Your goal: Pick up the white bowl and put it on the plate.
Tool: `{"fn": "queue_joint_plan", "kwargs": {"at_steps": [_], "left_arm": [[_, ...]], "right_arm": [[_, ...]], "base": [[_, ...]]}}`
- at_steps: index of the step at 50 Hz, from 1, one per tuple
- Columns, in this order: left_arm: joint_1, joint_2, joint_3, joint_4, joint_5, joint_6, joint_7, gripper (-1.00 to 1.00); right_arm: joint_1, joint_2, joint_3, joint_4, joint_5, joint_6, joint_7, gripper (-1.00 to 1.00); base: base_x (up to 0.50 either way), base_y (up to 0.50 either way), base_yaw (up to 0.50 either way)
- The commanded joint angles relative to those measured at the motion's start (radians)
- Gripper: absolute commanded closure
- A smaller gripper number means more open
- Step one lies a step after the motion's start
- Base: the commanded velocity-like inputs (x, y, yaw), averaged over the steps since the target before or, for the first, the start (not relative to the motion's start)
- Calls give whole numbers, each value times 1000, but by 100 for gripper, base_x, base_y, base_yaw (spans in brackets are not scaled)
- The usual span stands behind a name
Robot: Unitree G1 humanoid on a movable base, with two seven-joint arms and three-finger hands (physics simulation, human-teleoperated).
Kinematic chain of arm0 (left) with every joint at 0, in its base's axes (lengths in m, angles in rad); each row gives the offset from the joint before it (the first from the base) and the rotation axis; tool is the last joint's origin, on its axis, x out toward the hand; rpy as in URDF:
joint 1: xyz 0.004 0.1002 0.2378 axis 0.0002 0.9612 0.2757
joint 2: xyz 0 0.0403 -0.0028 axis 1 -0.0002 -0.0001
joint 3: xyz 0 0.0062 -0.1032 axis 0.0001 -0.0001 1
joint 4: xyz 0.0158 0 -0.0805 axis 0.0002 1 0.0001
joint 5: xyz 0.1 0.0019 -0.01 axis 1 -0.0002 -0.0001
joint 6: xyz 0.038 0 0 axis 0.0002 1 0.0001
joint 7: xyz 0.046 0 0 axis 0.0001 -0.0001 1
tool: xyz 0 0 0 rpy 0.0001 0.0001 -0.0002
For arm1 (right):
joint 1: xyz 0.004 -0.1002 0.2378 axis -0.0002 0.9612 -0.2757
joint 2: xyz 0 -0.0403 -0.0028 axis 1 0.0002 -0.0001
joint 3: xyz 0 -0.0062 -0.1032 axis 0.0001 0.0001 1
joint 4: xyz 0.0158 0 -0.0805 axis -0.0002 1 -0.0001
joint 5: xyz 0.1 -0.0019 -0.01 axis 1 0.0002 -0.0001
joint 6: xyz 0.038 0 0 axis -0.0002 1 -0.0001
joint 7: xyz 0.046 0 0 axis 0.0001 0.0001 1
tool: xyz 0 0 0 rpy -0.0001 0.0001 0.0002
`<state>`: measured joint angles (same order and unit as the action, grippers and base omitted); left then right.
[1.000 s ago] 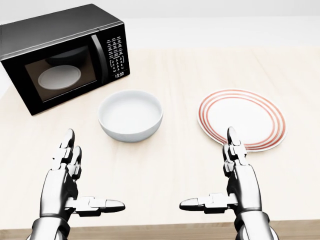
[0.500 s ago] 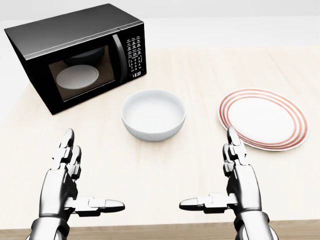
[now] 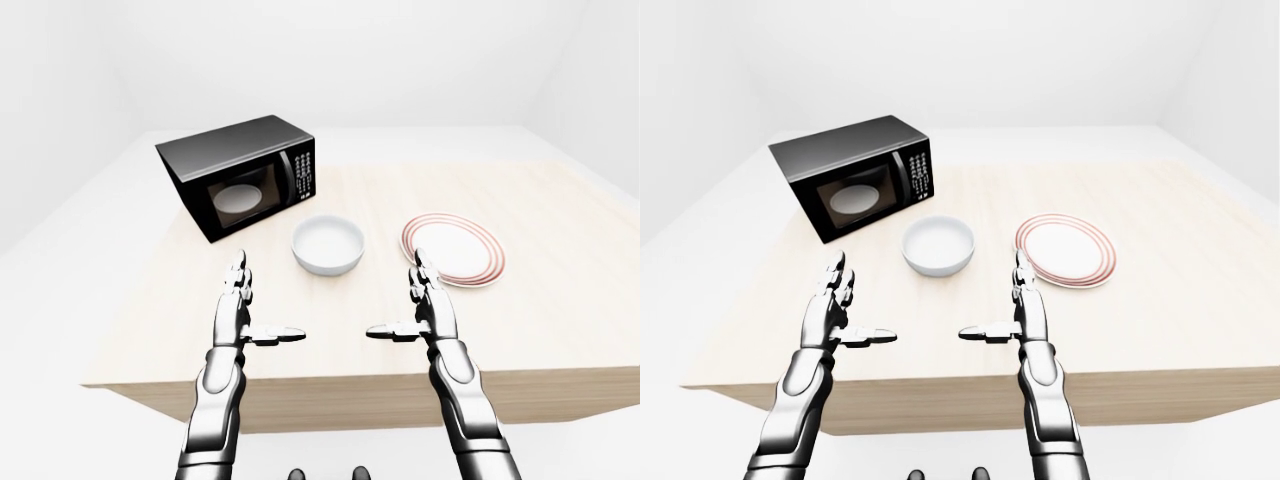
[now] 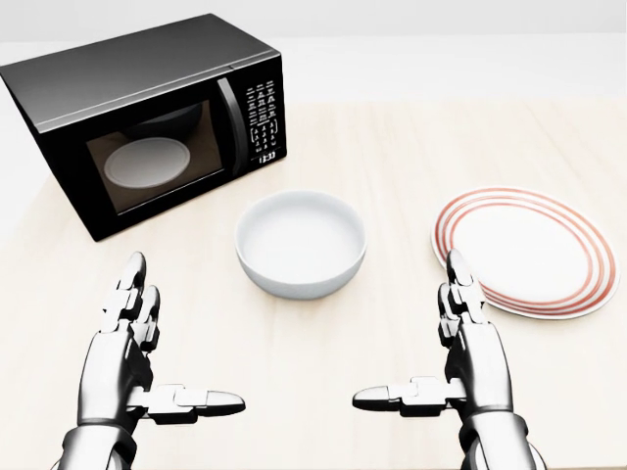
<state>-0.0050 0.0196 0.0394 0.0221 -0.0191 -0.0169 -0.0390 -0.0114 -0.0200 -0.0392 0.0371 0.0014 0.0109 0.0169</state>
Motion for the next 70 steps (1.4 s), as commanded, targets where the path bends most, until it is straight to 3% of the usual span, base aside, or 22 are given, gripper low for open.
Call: {"fn": "queue_joint_plan", "kwargs": {"at_steps": [1,14,15,24,31,35,40,42,47,59,61,66,68,70], "left_arm": [[-2,0,0,8,1,-6,1,-100],[1,0,0,-5,-1,3,-1,-100],[-2,1,1,9,-1,-8,-1,-100],[-3,0,0,11,0,-8,0,-100],[3,-1,-2,-15,0,11,1,-100],[0,0,0,-2,-1,2,0,-100],[5,-2,-3,-22,1,16,2,-100],[0,-1,-1,-2,1,1,0,-100],[-1,0,0,5,0,-4,-1,-100],[1,0,0,-8,1,7,1,-100],[1,0,-1,-16,2,16,3,-100],[-5,1,1,8,3,-1,3,-100],[-4,1,2,8,2,-2,3,-100],[-4,2,3,3,2,3,4,-100]], "right_arm": [[-2,-1,0,5,-1,-2,0,-100],[-6,-1,0,7,-2,0,-1,-100],[-8,-1,0,15,-3,-5,-1,-100],[-5,-2,-1,13,-3,-6,0,-100],[-2,-1,0,6,-4,-3,-1,-100],[-2,-1,0,11,-4,-8,0,-100],[-3,-1,1,16,-7,-11,-1,-100],[-6,-2,0,24,-8,-16,-2,-100],[-1,0,7,5,-15,-2,-3,-100],[3,-2,6,6,-31,-19,-6,-100],[4,-2,7,1,-37,-14,-9,-100],[6,-12,9,-14,-82,-5,-22,-100],[7,-13,4,-36,-97,24,-27,-100],[11,-19,4,-50,-133,23,-35,-100]], "base": [[18,0,0],[19,0,0],[18,0,0],[19,0,0],[18,0,0],[19,0,0],[19,0,0],[18,0,0],[10,0,0],[0,0,0],[0,0,0],[0,0,0],[0,0,0],[0,0,0]]}}
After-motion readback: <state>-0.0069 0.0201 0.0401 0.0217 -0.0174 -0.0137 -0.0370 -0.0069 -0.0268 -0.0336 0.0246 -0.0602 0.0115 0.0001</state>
